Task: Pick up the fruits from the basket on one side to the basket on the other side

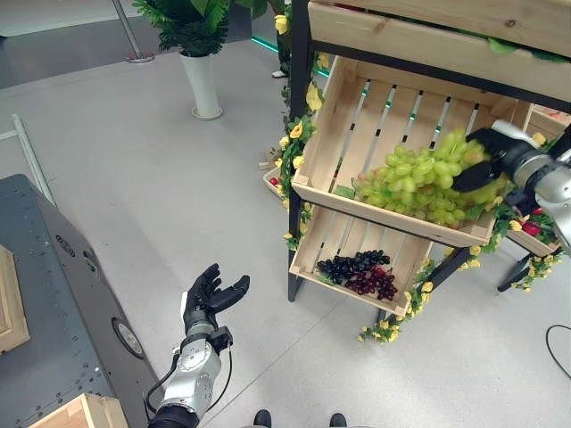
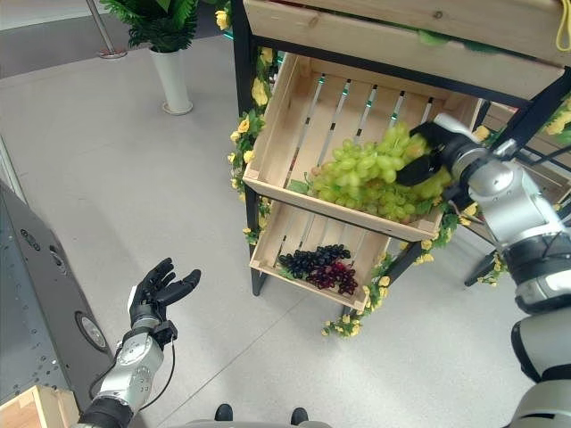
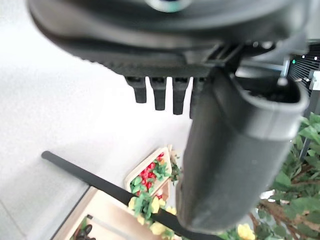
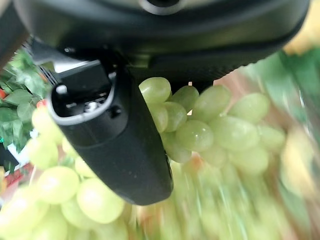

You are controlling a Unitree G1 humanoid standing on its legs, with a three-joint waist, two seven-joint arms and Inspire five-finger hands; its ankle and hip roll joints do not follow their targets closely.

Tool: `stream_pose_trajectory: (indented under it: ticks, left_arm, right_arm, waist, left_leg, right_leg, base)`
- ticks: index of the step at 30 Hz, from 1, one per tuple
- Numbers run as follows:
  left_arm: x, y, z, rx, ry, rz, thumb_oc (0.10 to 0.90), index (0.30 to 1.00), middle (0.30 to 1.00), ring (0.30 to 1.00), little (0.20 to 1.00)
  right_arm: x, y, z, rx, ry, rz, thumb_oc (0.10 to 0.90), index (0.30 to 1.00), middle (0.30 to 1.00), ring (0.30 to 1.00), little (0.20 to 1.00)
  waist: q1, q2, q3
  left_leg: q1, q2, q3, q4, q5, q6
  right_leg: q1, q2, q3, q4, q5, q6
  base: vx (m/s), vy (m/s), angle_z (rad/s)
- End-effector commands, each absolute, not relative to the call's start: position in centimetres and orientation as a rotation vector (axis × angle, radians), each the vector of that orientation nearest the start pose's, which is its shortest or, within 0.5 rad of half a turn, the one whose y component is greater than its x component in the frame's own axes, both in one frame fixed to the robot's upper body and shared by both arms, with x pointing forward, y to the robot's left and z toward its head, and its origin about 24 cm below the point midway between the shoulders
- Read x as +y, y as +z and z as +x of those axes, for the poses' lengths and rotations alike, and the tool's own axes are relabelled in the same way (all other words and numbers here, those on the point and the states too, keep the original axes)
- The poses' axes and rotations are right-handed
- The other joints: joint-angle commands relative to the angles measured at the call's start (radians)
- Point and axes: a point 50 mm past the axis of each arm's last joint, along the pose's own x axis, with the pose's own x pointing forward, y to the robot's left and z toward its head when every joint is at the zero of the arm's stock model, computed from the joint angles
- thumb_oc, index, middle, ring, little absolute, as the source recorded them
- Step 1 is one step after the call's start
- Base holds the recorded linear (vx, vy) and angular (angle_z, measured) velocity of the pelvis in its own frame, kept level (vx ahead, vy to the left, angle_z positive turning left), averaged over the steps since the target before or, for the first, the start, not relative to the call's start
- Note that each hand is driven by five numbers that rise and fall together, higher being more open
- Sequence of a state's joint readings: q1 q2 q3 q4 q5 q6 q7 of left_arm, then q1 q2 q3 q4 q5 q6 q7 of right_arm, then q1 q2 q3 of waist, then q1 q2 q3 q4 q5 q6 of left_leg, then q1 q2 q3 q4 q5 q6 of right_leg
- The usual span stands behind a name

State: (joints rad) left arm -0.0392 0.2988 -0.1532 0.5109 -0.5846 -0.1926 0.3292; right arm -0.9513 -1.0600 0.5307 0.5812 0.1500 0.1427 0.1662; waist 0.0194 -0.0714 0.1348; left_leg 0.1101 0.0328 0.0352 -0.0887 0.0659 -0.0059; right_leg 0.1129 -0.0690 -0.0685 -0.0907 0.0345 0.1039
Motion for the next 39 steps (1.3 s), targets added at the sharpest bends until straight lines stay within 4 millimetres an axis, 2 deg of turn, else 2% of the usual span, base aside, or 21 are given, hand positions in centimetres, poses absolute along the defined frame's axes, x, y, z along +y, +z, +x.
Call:
stream_pose_trajectory:
  ticks: [1,9,12,15,17,21,26,31,32,33,34,39]
  left_arm:
    - [22.0,0.1,26.7,0.113,0.305,-0.107,0.8,0.9,0.9,0.9,0.9]
    - [21.7,0.1,26.5,0.125,0.286,-0.116,0.8,0.9,0.9,0.9,0.9]
    - [21.8,0.1,26.5,0.13,0.28,-0.114,0.8,0.9,0.9,0.9,0.9]
    - [21.9,0.2,26.7,0.13,0.282,-0.119,0.8,0.9,0.9,0.9,0.9]
    - [21.8,0.2,26.8,0.127,0.281,-0.128,0.8,0.9,0.9,0.9,0.9]
    - [21.6,0.1,26.8,0.131,0.27,-0.127,0.8,0.9,0.9,0.9,0.9]
    - [21.6,0.1,26.9,0.132,0.268,-0.124,0.8,0.9,0.9,0.9,0.9]
    - [21.4,0.1,27.0,0.13,0.258,-0.121,0.8,0.9,0.9,0.9,0.9]
    - [21.4,0.1,26.9,0.131,0.257,-0.12,0.8,0.9,0.9,0.9,0.9]
    - [21.4,0.0,26.9,0.131,0.257,-0.12,0.8,0.9,0.9,0.9,0.9]
    - [21.4,0.1,27.0,0.131,0.257,-0.119,0.8,0.9,0.9,0.9,0.9]
    - [21.3,0.1,27.0,0.129,0.246,-0.114,0.8,0.9,0.9,0.9,0.9]
  right_arm:
    - [-30.4,35.3,34.3,-0.376,-0.359,-1.159,0.4,0.3,0.3,0.3,0.3]
    - [-29.0,36.5,34.1,-0.554,-0.602,-1.314,0.4,0.3,0.3,0.3,0.3]
    - [-28.9,36.7,34.1,-0.559,-0.608,-1.305,0.4,0.3,0.3,0.3,0.3]
    - [-28.6,36.4,34.6,-0.515,-0.558,-1.301,0.4,0.3,0.3,0.3,0.3]
    - [-27.9,35.6,35.4,-0.461,-0.459,-1.268,0.4,0.3,0.3,0.3,0.3]
    - [-27.1,34.6,36.0,-0.433,-0.369,-1.27,0.4,0.3,0.3,0.3,0.3]
    - [-26.0,33.0,36.8,-0.389,-0.222,-1.19,0.4,0.3,0.3,0.3,0.3]
    - [-26.0,31.8,37.6,-0.328,-0.163,-1.152,0.4,0.3,0.3,0.3,0.3]
    - [-26.3,31.3,37.8,-0.275,-0.146,-1.144,0.532,0.498,0.498,0.498,0.498]
    - [-26.4,31.2,37.8,-0.267,-0.148,-1.145,0.726,0.789,0.789,0.789,0.789]
    - [-26.6,31.1,37.9,-0.245,-0.145,-1.147,0.8,0.9,0.9,0.9,0.9]
    - [-27.2,31.1,37.9,-0.208,-0.154,-1.158,0.8,0.9,0.9,0.9,0.9]
  waist:
    - [0.04,-0.041,-0.089]
    - [0.06,-0.024,-0.089]
    - [0.063,-0.021,-0.091]
    - [0.065,-0.02,-0.093]
    - [0.067,-0.02,-0.095]
    - [0.073,-0.021,-0.094]
    - [0.078,-0.022,-0.093]
    - [0.089,-0.022,-0.09]
    - [0.09,-0.022,-0.09]
    - [0.09,-0.022,-0.089]
    - [0.091,-0.023,-0.089]
    - [0.091,-0.025,-0.089]
  left_leg:
    - [0.018,-0.027,-0.047,0.001,-0.074,-0.018]
    - [0.015,-0.031,-0.062,0.001,-0.073,-0.013]
    - [0.013,-0.032,-0.066,0.001,-0.073,-0.014]
    - [0.009,-0.032,-0.066,0.001,-0.07,-0.016]
    - [0.005,-0.033,-0.07,0.001,-0.067,-0.017]
    - [0.004,-0.032,-0.073,0.001,-0.067,-0.018]
    - [0.003,-0.032,-0.075,0.001,-0.065,-0.019]
    - [0.003,-0.032,-0.08,0.001,-0.065,-0.021]
    - [0.004,-0.031,-0.081,0.001,-0.066,-0.021]
    - [0.004,-0.031,-0.081,0.001,-0.066,-0.022]
    - [0.005,-0.031,-0.081,0.001,-0.065,-0.022]
    - [0.006,-0.031,-0.079,0.001,-0.065,-0.022]
  right_leg:
    - [0.034,0.009,-0.036,0.006,0.011,-0.034]
    - [0.04,0.004,-0.048,0.003,0.005,-0.032]
    - [0.04,0.002,-0.051,0.003,0.003,-0.03]
    - [0.037,0.0,-0.056,0.003,0.004,-0.028]
    - [0.033,-0.001,-0.06,0.004,0.005,-0.03]
    - [0.035,-0.003,-0.068,0.003,0.004,-0.031]
    - [0.035,-0.003,-0.074,0.003,0.004,-0.034]
    - [0.038,-0.005,-0.082,0.003,0.002,-0.036]
    - [0.04,-0.005,-0.085,0.003,0.002,-0.036]
    - [0.04,-0.005,-0.085,0.003,0.002,-0.037]
    - [0.041,-0.005,-0.085,0.003,0.002,-0.037]
    - [0.041,-0.004,-0.083,0.003,0.004,-0.038]
  base:
    - [0.0,0.0,0.0]
    - [0.0,0.005,0.03]
    - [0.0,0.006,0.12]
    - [-0.01,0.005,0.04]
    - [0.0,0.0,0.0]
    - [0.0,0.0,0.0]
    - [0.0,-0.003,0.02]
    - [0.0,-0.001,0.02]
    - [0.0,-0.002,0.07]
    - [0.0,-0.003,0.08]
    - [-0.01,-0.002,0.06]
    - [0.0,0.0,0.01]
